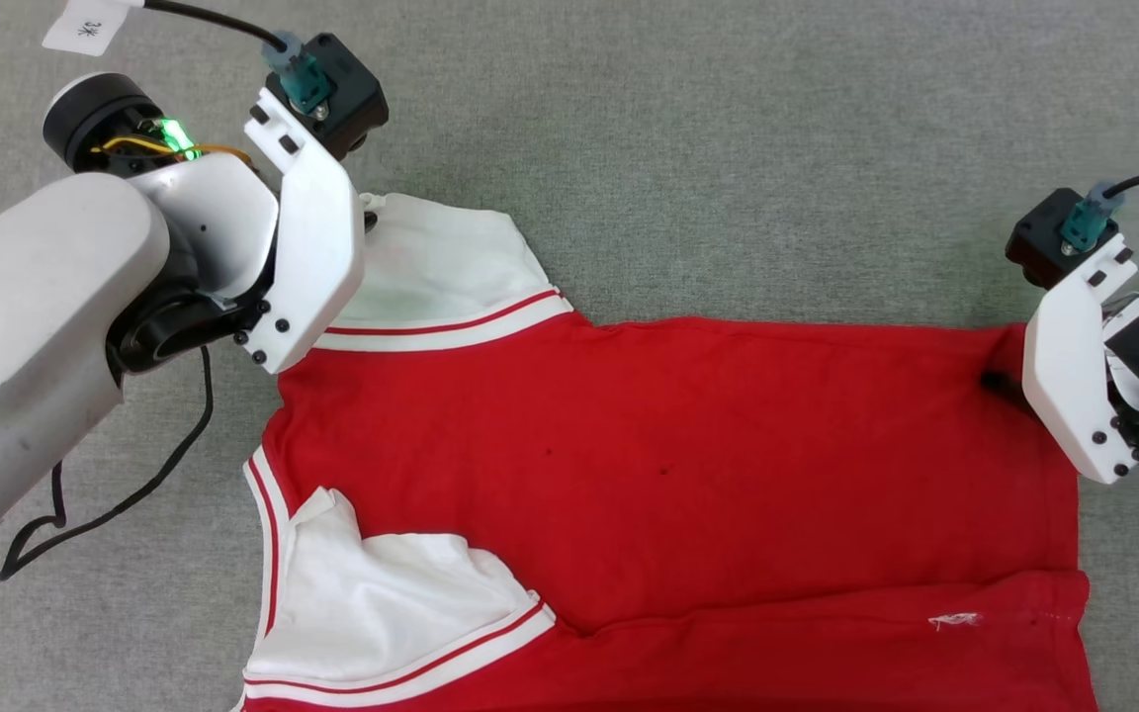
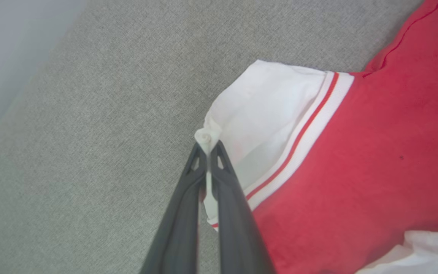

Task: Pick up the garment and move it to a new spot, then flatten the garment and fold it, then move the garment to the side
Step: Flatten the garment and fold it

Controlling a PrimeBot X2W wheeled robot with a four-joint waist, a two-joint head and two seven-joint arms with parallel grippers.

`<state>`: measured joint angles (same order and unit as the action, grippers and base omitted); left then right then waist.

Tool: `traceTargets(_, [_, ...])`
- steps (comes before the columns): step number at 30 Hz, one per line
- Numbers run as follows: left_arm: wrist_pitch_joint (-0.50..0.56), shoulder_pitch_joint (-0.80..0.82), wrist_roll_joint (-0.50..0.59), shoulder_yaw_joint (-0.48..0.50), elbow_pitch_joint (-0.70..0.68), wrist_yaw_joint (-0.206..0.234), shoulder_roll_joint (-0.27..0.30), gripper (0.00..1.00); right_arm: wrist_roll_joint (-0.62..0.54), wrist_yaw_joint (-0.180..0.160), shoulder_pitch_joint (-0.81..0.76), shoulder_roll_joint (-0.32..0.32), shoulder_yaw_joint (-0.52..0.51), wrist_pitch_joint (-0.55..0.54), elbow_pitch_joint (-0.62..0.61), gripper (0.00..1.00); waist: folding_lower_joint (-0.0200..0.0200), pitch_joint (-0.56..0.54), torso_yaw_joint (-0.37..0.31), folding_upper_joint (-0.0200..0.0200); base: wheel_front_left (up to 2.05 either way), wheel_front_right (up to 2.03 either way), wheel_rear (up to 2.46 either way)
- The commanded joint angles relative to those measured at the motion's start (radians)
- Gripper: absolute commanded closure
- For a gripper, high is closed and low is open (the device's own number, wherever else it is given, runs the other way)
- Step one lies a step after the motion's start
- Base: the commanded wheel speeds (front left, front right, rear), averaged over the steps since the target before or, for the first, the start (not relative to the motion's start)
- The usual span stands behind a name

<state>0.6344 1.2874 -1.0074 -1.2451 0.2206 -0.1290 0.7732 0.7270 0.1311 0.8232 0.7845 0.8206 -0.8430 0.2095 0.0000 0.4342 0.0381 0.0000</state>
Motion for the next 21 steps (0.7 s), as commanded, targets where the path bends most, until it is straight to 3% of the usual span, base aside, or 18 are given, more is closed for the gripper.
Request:
traceTargets(1, [-0.007, 0.012, -0.001, -0.004, -0.001, 0.000, -0.003, 1.00, 0.012, -0.001, -0.013, -0.030, 0.054, 0.016, 0.032, 0.00, 0.0000, 0.018, 0.012, 0.0000, 0.00, 0.00, 0.00])
traceTargets(3, [-0.013, 0.013, -0.004, -0.009, 0.001, 0.000, -0.001, 1.00, 0.024, -0.001, -0.009, -0.033, 0.093, 0.026, 0.045, 0.00, 0.0000, 0.021, 0.013, 0.0000, 0.00, 0.00, 0.00])
traceTargets(4, [-0.014, 0.012, -0.006, -0.011, 0.004, 0.000, 0.001, 1.00, 0.031, -0.001, -0.004, -0.036, 0.105, 0.038, 0.051, 0.90, 0.0000, 0.020, 0.012, 0.0000, 0.00, 0.00, 0.00])
traceTargets(5, [-0.016, 0.009, -0.008, -0.013, 0.006, 0.000, 0.003, 1.00, 0.035, -0.001, 0.002, -0.038, 0.116, 0.048, 0.054, 1.00, 0.0000, 0.017, 0.011, 0.0000, 0.00, 0.00, 0.00])
traceTargets(21, [-0.082, -0.131, -0.058, -0.031, -0.030, 0.000, 0.049, 1.00, 0.065, -0.001, 0.000, -0.006, 0.191, 0.324, 0.104, 1.00, 0.0000, -0.212, -0.005, 0.0000, 0.00, 0.00, 0.00])
